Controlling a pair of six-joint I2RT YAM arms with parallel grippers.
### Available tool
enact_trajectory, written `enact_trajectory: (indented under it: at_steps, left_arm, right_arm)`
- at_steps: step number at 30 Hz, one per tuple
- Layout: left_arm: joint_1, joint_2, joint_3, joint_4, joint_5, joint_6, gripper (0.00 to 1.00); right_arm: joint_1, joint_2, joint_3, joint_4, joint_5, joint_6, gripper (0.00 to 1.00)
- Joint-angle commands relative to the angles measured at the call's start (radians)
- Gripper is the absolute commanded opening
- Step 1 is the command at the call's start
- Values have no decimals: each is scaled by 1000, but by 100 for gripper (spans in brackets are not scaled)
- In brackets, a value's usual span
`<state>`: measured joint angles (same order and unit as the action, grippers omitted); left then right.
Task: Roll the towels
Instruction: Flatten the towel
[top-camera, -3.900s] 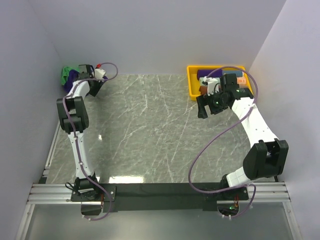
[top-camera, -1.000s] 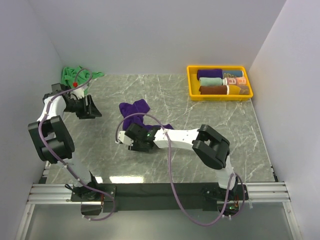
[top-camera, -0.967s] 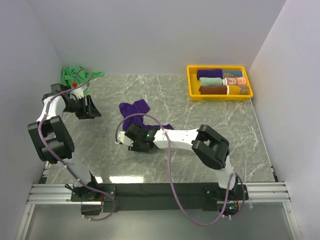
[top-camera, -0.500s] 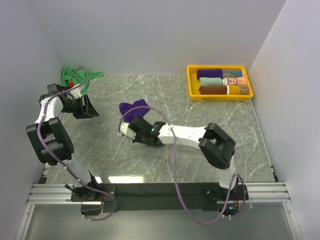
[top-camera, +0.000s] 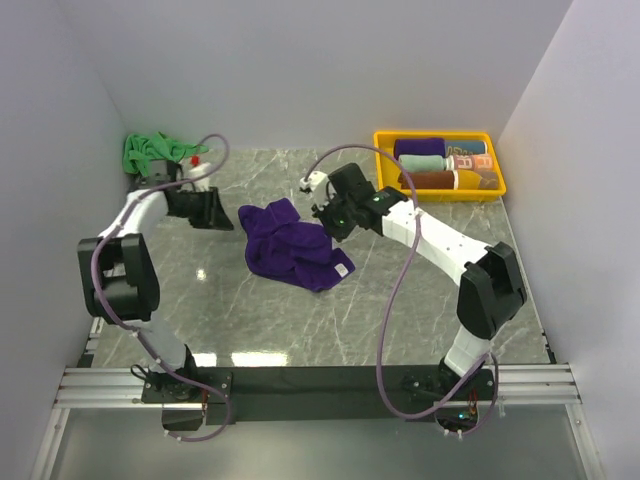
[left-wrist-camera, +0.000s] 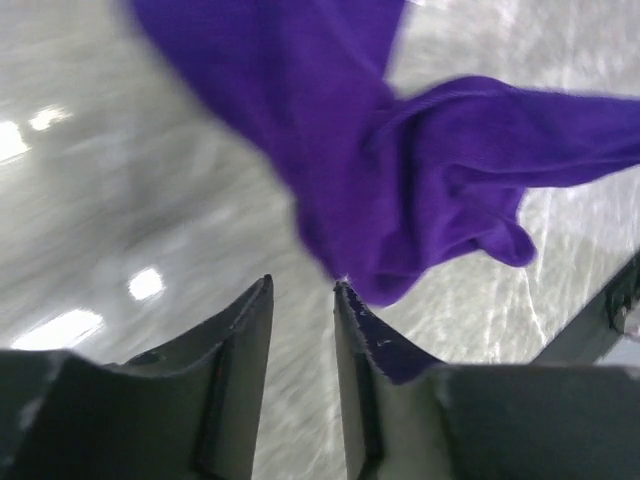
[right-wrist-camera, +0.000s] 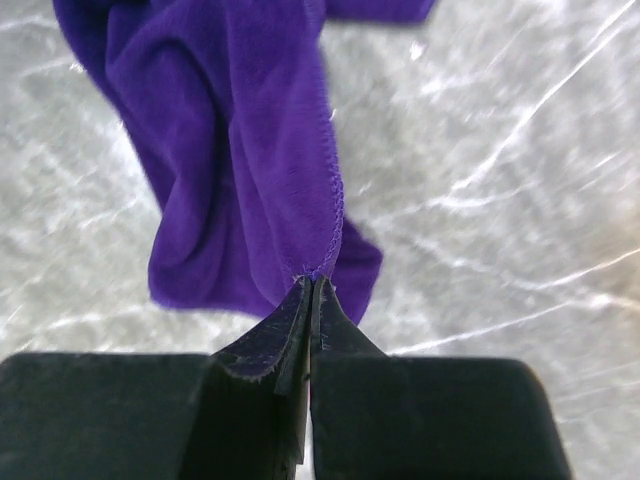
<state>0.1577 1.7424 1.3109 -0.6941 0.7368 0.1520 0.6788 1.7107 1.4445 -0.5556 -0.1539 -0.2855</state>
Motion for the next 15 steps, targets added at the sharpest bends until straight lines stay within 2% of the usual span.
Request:
enact_trajectory:
  at_steps: [1,5,9,14,15]
  left_arm:
    - [-94,11,-25,103,10,-68,35]
    - [-183,54,-61,125,-42,-62,29]
    - [-219,109,-107,81,-108,-19,20]
    - [-245,74,-231,-14,-209,86,17]
    - [-250,47,-233,-40,-243,122,13]
  right_arm:
    - [-60,-31,-2,-89,-148,75,0]
    - [-145,-72,-53,-139,-179,108,0]
    - [-200,-109,-111,-193,-187,112,0]
    - [-268,-151,-194,-259,-179,98,0]
    - [-278,-170,-205,-265,-171,91,0]
